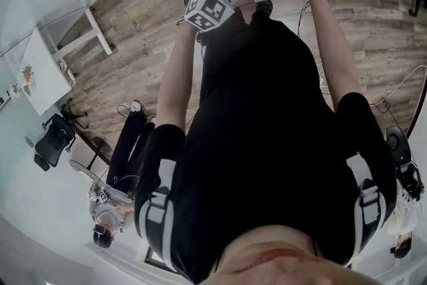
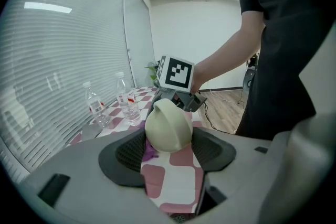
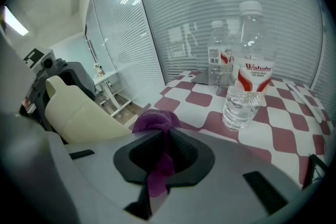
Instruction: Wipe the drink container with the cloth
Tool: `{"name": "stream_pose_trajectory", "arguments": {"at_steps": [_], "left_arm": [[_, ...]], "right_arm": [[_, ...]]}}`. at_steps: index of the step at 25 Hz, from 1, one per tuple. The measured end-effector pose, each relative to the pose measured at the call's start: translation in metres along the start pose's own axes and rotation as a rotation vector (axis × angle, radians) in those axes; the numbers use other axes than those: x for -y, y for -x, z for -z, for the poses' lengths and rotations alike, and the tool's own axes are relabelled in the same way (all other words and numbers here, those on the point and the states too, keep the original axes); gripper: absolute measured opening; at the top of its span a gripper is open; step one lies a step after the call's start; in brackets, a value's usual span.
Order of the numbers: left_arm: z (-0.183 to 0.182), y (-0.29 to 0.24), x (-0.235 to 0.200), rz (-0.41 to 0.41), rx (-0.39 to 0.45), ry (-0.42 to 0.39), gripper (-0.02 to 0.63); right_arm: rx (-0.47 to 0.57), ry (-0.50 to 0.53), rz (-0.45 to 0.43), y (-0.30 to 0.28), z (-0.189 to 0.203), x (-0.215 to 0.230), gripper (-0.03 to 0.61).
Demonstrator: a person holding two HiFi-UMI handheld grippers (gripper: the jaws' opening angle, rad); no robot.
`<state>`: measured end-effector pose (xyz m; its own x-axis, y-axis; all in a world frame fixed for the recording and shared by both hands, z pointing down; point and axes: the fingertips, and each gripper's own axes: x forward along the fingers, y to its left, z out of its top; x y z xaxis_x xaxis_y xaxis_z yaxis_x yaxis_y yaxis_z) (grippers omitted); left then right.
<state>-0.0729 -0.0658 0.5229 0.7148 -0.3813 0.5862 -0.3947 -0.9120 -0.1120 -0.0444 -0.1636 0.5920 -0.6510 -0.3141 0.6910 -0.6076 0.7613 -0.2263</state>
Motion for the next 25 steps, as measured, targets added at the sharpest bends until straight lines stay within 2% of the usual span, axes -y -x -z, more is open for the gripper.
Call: {"name": "stream_pose_trajectory", "arguments": {"at_steps": [6, 11, 16, 25], "left_arm": [[-0.003, -0.002, 0.003, -0.002, -0.002, -0.025, 0.293], [-0.003, -0.002, 0.006, 0.001, -0.005, -0.053, 0.293], [-0.006, -0.004, 0.008, 0.012, -0.006, -0.091, 0.293], [-0.013, -0.015, 0.010, 0.023, -0.017, -0.124, 0.293]], "right_arm": [[-0.042, 0.000, 0.021, -0.006, 0.010, 0.011, 0.046], [-0.058, 0.051, 0.007, -0.005, 0.002, 0.001, 0.046], [-0.035, 0.106, -0.071, 0.002, -0.018, -0.020, 0.046], [0.045, 0.123, -0.235, 0.029, -0.048, -0.050, 0.046]]}}
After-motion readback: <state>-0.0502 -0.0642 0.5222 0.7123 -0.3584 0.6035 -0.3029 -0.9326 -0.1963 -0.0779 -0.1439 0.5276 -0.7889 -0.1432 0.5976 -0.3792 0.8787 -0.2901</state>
